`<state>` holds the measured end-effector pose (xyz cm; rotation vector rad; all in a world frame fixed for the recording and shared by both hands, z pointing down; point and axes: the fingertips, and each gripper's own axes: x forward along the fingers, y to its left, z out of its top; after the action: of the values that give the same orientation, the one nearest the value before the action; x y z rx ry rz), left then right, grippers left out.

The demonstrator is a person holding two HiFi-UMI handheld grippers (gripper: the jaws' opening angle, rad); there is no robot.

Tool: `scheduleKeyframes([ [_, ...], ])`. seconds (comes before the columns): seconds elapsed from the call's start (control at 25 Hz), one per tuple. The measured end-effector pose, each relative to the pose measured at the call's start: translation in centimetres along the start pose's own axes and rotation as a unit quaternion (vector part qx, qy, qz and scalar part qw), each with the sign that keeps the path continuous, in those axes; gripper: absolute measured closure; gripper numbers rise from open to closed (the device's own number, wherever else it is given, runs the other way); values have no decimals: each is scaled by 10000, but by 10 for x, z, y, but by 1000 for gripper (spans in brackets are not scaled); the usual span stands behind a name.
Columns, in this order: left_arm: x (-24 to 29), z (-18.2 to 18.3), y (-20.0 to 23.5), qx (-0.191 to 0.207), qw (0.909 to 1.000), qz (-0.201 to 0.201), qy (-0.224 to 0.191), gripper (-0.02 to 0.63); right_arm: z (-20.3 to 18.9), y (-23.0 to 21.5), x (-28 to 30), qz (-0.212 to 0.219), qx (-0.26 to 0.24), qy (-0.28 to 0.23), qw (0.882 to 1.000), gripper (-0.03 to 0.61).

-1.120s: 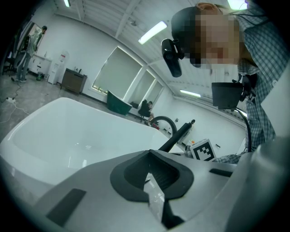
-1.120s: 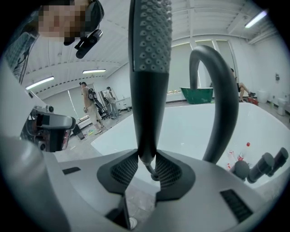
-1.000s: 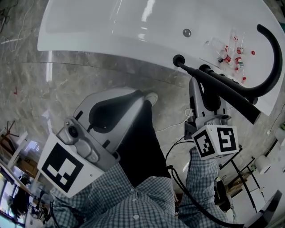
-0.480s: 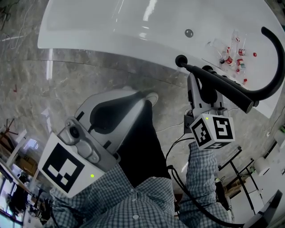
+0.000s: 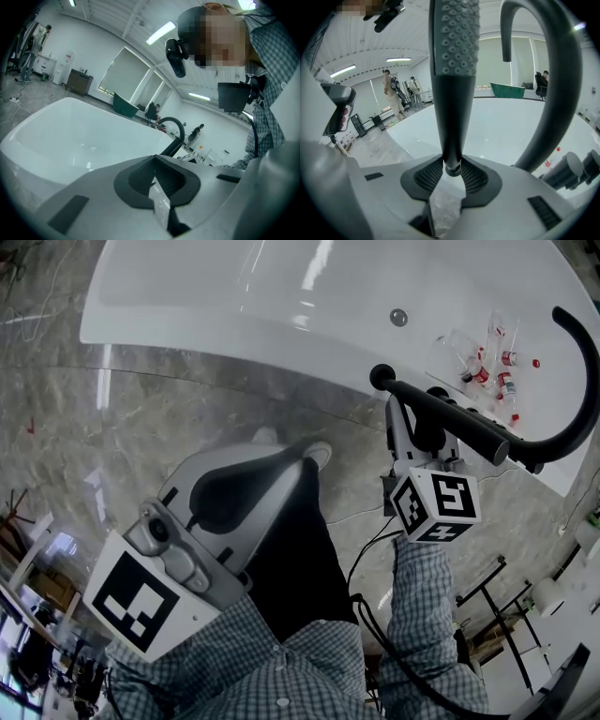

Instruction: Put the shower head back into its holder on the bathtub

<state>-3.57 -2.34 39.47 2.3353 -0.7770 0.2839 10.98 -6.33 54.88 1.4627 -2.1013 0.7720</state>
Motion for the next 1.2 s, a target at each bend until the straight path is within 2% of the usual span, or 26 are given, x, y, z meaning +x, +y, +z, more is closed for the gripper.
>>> scheduleKeyframes([
  [0.24, -1, -3, 0, -93, 10000, 31, -15, 604, -5, -1, 12, 11, -219, 127, 9997, 459],
  [0.48, -2, -7, -2, -190, 9998, 29, -25, 604, -10, 2, 22, 15, -712, 319, 9969, 459],
  [1.2, -2, -10, 9, -314, 9995, 86, -53, 604, -26, 0, 46, -254, -1070, 582, 9922, 459],
])
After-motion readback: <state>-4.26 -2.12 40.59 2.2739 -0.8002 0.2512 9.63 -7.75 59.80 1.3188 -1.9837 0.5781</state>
